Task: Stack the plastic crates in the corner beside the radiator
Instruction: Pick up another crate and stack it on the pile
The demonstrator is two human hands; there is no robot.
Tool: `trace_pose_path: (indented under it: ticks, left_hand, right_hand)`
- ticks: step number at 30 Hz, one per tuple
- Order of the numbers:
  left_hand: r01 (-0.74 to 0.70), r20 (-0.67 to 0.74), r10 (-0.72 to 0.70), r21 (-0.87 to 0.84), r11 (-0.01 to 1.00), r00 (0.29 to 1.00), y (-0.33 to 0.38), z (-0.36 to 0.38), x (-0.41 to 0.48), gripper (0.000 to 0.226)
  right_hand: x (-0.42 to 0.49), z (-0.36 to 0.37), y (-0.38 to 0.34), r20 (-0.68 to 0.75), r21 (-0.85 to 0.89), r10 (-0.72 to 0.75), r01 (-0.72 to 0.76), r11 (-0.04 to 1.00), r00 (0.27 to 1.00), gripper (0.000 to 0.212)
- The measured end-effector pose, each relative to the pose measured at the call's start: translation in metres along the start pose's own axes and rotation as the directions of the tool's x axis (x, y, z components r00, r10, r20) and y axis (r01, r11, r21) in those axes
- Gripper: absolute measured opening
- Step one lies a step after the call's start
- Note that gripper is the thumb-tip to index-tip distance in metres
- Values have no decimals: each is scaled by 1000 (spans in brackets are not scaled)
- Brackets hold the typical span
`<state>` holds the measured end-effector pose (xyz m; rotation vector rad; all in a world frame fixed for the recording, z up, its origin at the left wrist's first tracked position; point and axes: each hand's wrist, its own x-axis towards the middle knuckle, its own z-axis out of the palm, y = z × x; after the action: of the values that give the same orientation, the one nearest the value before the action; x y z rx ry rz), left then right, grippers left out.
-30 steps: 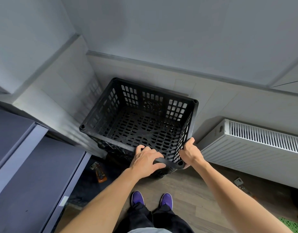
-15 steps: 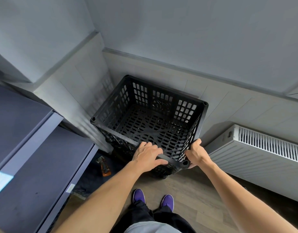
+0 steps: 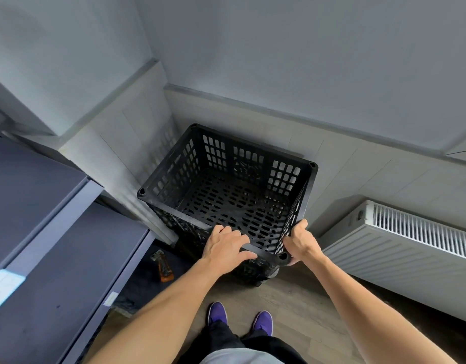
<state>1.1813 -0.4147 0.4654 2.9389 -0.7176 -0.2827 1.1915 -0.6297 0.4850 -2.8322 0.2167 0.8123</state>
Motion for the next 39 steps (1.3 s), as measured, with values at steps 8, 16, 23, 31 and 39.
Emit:
trace_pose_path:
  ticks: [8,16,23,31,39]
  left_hand:
    - [-54,37,65,-247,967,997,6,9,8,43]
    - [-76,-3,79,-297,952,997,-2,11,11,39]
    - [-85,-32,79,-299,951,996,-1,11,9,37]
    - [-81,-28,76,-288,954,997,2,12,6,51]
    - [-46,-23,41,-329,943,999,2,12,8,43]
  right_hand:
    - [-1,-6,15,62,463,153,-164,871,986,20]
    - [-2,-8,15,27,520,138,-132,844,990,19]
    - [-5,-12,14,107,532,119,-158,832,987,22]
    - [-6,-2,18,-23,551,118,-86,830,993,31]
    - [-6,-6,16,41,538,106,-111,836,994,35]
